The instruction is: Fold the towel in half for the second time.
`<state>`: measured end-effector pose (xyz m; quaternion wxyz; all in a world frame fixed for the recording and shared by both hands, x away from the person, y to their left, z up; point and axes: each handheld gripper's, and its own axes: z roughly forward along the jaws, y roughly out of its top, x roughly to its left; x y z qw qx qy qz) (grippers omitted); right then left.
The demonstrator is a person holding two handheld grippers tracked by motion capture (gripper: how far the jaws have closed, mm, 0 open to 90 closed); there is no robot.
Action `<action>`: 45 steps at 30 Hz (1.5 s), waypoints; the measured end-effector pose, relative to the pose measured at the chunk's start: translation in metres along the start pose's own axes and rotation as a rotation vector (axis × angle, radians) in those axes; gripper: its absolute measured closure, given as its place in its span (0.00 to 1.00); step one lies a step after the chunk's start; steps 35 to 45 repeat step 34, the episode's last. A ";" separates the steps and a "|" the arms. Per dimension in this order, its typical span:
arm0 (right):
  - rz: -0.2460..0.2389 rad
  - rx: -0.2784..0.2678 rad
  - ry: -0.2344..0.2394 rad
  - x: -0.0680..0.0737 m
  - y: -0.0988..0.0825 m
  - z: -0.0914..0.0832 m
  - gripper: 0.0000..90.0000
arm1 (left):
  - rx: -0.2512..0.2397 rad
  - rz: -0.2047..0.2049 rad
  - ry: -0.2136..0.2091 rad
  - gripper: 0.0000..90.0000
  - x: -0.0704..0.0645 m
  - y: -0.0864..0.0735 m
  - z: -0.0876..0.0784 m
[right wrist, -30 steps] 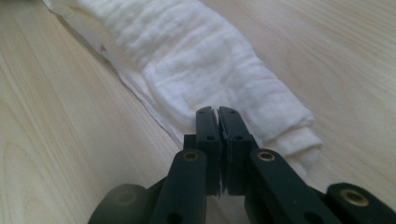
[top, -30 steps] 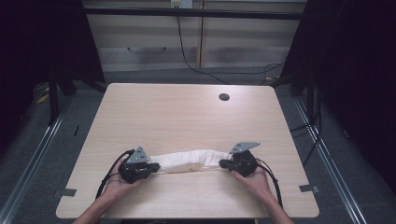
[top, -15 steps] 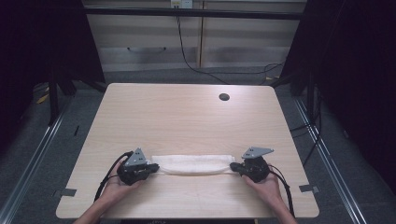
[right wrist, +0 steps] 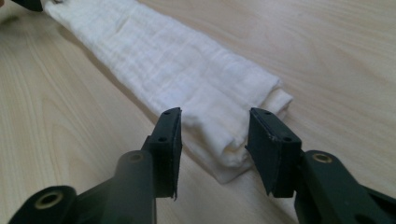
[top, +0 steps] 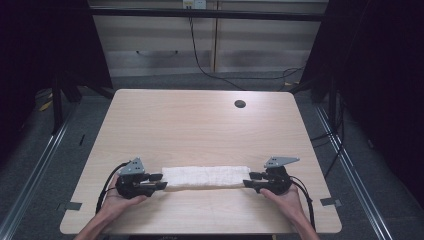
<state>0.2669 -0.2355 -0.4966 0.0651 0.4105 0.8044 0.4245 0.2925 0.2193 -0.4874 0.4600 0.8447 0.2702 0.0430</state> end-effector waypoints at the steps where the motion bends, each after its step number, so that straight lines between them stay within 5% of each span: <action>1: 0.007 -0.014 -0.002 0.000 0.001 -0.002 0.57 | -0.007 -0.011 0.016 0.60 0.001 0.002 -0.003; 7: 0.025 -0.113 -0.042 0.001 0.010 -0.021 0.48 | -0.005 -0.047 0.098 0.42 0.002 0.005 -0.016; 16: 0.045 -0.187 -0.131 -0.003 0.005 -0.050 0.40 | -0.064 -0.125 0.181 0.31 0.015 0.002 -0.047; 19: 0.059 -0.200 -0.157 -0.008 -0.001 -0.058 0.39 | -0.083 -0.110 0.228 0.27 0.021 -0.004 -0.056; 24: 0.108 -0.244 -0.211 -0.020 -0.013 -0.072 0.34 | -0.110 -0.190 0.286 0.23 0.033 -0.019 -0.063; 29: 0.136 -0.217 -0.255 -0.026 -0.023 -0.068 0.31 | -0.077 -0.196 0.235 0.19 0.036 -0.028 -0.054; 31: 0.127 -0.143 -0.241 -0.028 -0.024 -0.061 0.32 | -0.041 -0.211 0.247 0.18 0.036 -0.029 -0.048; 34: 0.116 -0.114 -0.249 -0.029 -0.023 -0.055 0.30 | -0.017 -0.191 0.246 0.18 0.035 -0.029 -0.047; 45: 0.116 -0.114 -0.249 -0.029 -0.023 -0.055 0.30 | -0.017 -0.191 0.246 0.18 0.035 -0.029 -0.047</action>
